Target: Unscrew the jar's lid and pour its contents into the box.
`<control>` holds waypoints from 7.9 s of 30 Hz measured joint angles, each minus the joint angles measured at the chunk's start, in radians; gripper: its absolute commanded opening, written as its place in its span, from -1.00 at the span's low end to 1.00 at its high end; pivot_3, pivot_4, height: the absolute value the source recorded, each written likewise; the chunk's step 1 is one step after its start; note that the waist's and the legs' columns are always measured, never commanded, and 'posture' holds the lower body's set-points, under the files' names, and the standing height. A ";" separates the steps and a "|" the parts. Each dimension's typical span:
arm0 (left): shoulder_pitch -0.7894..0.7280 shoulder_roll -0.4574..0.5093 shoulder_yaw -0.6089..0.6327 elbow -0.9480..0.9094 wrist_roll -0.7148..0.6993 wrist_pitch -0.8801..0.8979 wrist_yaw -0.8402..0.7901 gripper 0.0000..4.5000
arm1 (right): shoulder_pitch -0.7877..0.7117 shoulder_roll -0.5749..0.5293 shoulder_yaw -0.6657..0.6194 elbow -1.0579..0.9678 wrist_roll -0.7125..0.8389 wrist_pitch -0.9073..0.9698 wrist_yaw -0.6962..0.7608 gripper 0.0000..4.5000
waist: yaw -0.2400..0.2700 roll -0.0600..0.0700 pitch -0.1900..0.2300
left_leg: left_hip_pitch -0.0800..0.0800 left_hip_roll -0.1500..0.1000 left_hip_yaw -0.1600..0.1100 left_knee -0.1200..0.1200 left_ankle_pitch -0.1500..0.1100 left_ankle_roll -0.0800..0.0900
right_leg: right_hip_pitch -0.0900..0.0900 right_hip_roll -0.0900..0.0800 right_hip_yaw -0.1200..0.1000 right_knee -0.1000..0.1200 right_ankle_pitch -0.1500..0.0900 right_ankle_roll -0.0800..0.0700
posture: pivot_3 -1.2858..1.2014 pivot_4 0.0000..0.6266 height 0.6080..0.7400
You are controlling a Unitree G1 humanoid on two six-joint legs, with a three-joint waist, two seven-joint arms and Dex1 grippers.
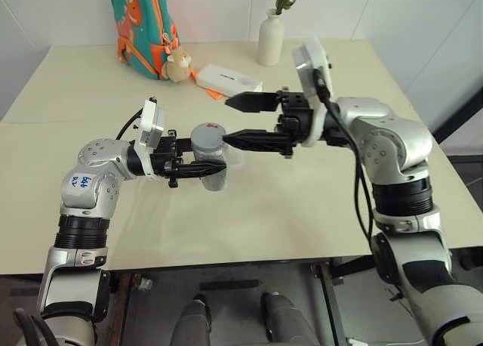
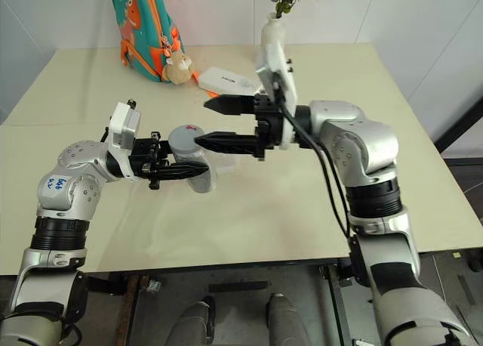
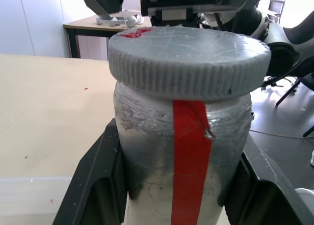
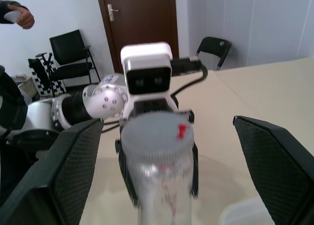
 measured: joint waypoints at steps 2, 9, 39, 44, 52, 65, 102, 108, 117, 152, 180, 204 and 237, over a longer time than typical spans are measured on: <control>0.000 0.000 0.000 0.000 0.000 0.000 0.000 -0.12 | -0.011 0.029 0.019 0.003 -0.023 -0.002 -0.035 0.98 | 0.000 0.000 0.000 | 0.000 0.000 0.000 0.000 0.000 0.000 | 0.000 0.000 0.000 0.000 0.000 0.000 | 0.03 -0.52 1.00; 0.000 -0.002 -0.001 0.000 0.000 0.000 0.001 -0.12 | -0.025 0.088 0.096 0.025 -0.101 -0.023 -0.084 0.98 | 0.001 0.000 0.000 | 0.000 0.000 0.000 0.000 0.000 0.000 | 0.000 0.000 0.000 0.000 0.000 0.000 | 0.03 -0.52 1.00; 0.000 -0.008 0.001 0.001 0.000 -0.003 0.006 -0.12 | 0.027 0.021 0.020 -0.006 -0.046 0.000 -0.065 0.98 | -0.002 0.000 0.000 | 0.000 0.000 0.000 0.000 0.000 0.000 | 0.000 0.000 0.000 0.000 0.000 0.000 | 0.03 -0.52 1.00; 0.000 -0.008 0.000 0.001 0.000 -0.004 0.001 -0.12 | 0.037 0.014 0.018 -0.032 -0.014 0.014 -0.024 0.98 | -0.002 0.000 0.000 | 0.000 0.000 0.000 0.000 0.000 0.000 | 0.000 0.000 0.000 0.000 0.000 0.000 | 0.03 -0.52 1.00; 0.000 -0.007 0.000 0.001 0.000 -0.004 0.001 -0.12 | 0.036 0.013 0.016 -0.041 0.024 0.037 -0.008 0.98 | -0.002 0.000 0.000 | 0.000 0.000 0.000 0.000 0.000 0.000 | 0.000 0.000 0.000 0.000 0.000 0.000 | 0.03 -0.52 1.00; 0.000 -0.007 0.000 0.000 0.000 -0.004 0.001 -0.12 | -0.008 0.053 0.055 0.003 -0.043 0.026 -0.054 0.98 | -0.002 0.000 0.000 | 0.000 0.000 0.000 -0.001 0.000 0.000 | -0.001 0.000 0.000 0.000 0.000 -0.001 | 0.03 -0.52 1.00; 0.000 -0.002 0.002 -0.006 -0.007 -0.005 0.012 -0.12 | -0.046 0.157 -0.164 -0.036 0.200 0.238 -0.233 0.15 | -0.001 0.000 0.000 | 0.000 0.000 0.000 -0.001 0.000 0.000 | -0.001 0.000 0.000 0.001 -0.001 -0.001 | 0.03 -0.52 1.00; 0.008 0.001 0.005 -0.019 -0.007 -0.005 0.015 -0.12 | 0.148 -0.015 -0.120 -0.158 0.056 0.072 -0.229 0.15 | 0.007 0.000 0.000 | -0.001 0.000 0.000 -0.001 -0.001 -0.001 | -0.001 0.000 0.000 -0.002 -0.001 -0.001 | 0.03 -0.52 1.00; 0.013 0.006 0.024 -0.003 -0.007 -0.006 0.039 -0.12 | 0.586 -0.165 -0.201 -0.009 -0.202 -0.337 -0.240 0.15 | 0.021 0.000 0.000 | -0.001 0.000 0.002 -0.001 -0.002 -0.001 | -0.001 0.000 0.001 -0.003 -0.002 0.000 | 0.03 -0.52 1.00; -0.382 0.073 0.006 0.833 0.315 -0.484 0.084 -0.12 | 0.386 -0.137 -0.019 -0.185 -0.132 -0.179 -0.253 0.99 | 0.024 0.000 0.000 | 0.000 0.000 0.002 0.000 -0.002 -0.001 | 0.000 0.001 0.002 0.000 -0.004 0.001 | 0.03 -0.52 1.00; -0.459 0.080 -0.560 0.745 1.487 -0.969 1.518 -0.12 | 0.440 -0.098 -0.053 -0.203 -0.138 -0.179 -0.341 0.99 | 0.051 0.000 0.000 | -0.013 0.000 0.003 0.014 -0.002 -0.002 | -0.013 0.002 0.003 0.014 -0.003 0.003 | 0.03 -0.52 1.00; -0.706 0.021 -1.015 0.952 2.035 -0.799 2.183 -0.12 | 0.479 -0.062 -0.114 -0.262 -0.083 -0.173 -0.414 0.99 | 0.051 -0.001 0.000 | -0.013 0.000 0.003 0.012 -0.002 -0.002 | -0.015 0.002 0.003 0.014 -0.004 0.004 | 0.03 -0.52 1.00; -0.317 0.018 0.320 1.100 0.365 -0.473 0.966 -0.12 | 0.558 -0.129 -0.070 -0.302 -0.164 -0.249 -0.343 0.99 | 0.025 -0.001 0.000 | -0.010 0.000 0.001 0.017 -0.001 -0.002 | -0.012 0.002 0.002 0.022 -0.004 0.004 | 0.03 -0.52 1.00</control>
